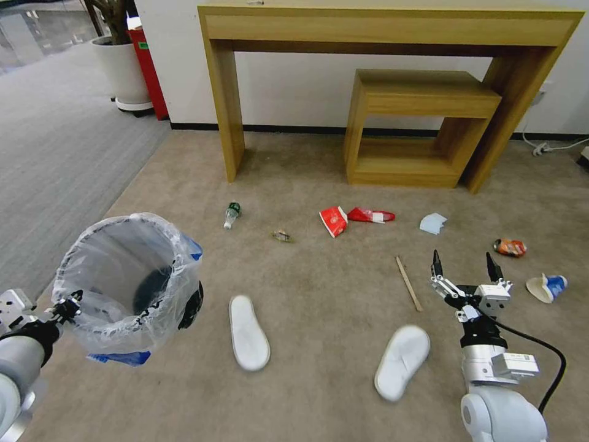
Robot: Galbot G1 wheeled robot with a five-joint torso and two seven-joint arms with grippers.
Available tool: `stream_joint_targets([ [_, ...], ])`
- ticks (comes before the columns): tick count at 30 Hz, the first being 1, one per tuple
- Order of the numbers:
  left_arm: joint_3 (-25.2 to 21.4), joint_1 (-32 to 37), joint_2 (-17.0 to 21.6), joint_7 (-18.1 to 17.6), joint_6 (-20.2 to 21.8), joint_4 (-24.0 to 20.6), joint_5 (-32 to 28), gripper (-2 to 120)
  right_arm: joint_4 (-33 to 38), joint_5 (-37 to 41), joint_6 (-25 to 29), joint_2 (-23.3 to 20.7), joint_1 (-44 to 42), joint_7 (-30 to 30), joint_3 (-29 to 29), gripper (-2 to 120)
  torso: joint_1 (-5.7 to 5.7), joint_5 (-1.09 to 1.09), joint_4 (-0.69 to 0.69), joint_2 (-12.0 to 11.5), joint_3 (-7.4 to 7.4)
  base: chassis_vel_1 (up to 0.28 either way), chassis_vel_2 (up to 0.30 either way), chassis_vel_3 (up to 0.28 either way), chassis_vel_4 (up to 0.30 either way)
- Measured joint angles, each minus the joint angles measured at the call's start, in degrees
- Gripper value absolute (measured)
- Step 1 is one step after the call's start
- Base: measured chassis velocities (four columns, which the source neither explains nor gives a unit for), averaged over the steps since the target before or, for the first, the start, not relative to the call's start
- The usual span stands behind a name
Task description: Pick up the trash bin and place the garbage on the floor into it.
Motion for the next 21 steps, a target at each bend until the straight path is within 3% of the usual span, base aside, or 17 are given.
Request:
stream_joint_targets([
  [6, 0.1, 0.0, -0.1, 0.0, 0.0, -0.2, 0.1, 0, 0.1, -0.6, -1.1, -0.2, -0.2, 1.1, -0.1, 100, -0.01, 0.01, -0.01, 0.0, -0.03, -0.05, 0.05, 0.058, -0.043],
  [10, 0.4, 0.0, -0.2, 0.0, 0.0, -0.1, 0.4, 0, 0.2, -1.3, -5.8, -0.5, -0.8, 4.1, -0.7, 100, -0.01, 0.0, -0.01, 0.0, -0.04, 0.034, -0.022, -0.04, 0.009],
  [12, 0.6, 0.0, -0.2, 0.0, 0.0, 0.1, 0.7, 0, 0.5, 0.8, -13.7, -1.5, -1.3, 8.0, -2.4, 100, -0.01, 0.0, -0.01, 0.0, -0.03, 0.0, 0.0, 0.0, 0.0],
  [13, 0.6, 0.0, -0.2, 0.0, 0.0, 0.1, 0.7, 0, 0.5, 0.8, -13.7, -1.5, -1.3, 8.0, -2.4, 100, -0.01, 0.0, -0.01, 0.0, -0.03, 0.0, 0.0, 0.0, 0.0],
  [15, 0.7, 0.0, -0.3, 0.1, 0.0, 0.2, 0.8, 0, 0.4, 5.7, -20.6, -2.7, -1.2, 10.7, -4.2, 100, -0.01, 0.0, 0.0, 0.0, -0.03, 0.0, 0.0, 0.0, 0.0],
  [16, 0.7, 0.0, -0.3, 0.1, 0.0, 0.2, 0.8, 0, 0.4, 5.7, -20.6, -2.7, -1.2, 10.7, -4.2, 100, -0.01, 0.0, 0.0, 0.0, -0.03, 0.0, 0.0, 0.0, 0.0],
  [19, 1.2, -0.1, -0.3, 0.2, 0.0, 0.4, 0.9, 0, 0.4, 13.5, -29.4, -4.0, -0.3, 14.4, -6.1, 100, -0.01, 0.0, 0.0, 0.0, -0.03, 0.0, 0.0, 0.0, 0.0],
  [21, 1.3, -0.1, -0.3, 0.2, 0.0, 0.4, 1.0, 0, 0.3, 15.4, -31.5, -4.3, 0.0, 15.0, -6.5, 100, -0.01, 0.0, 0.0, 0.0, -0.03, 0.0, 0.0, 0.0, 0.0],
])
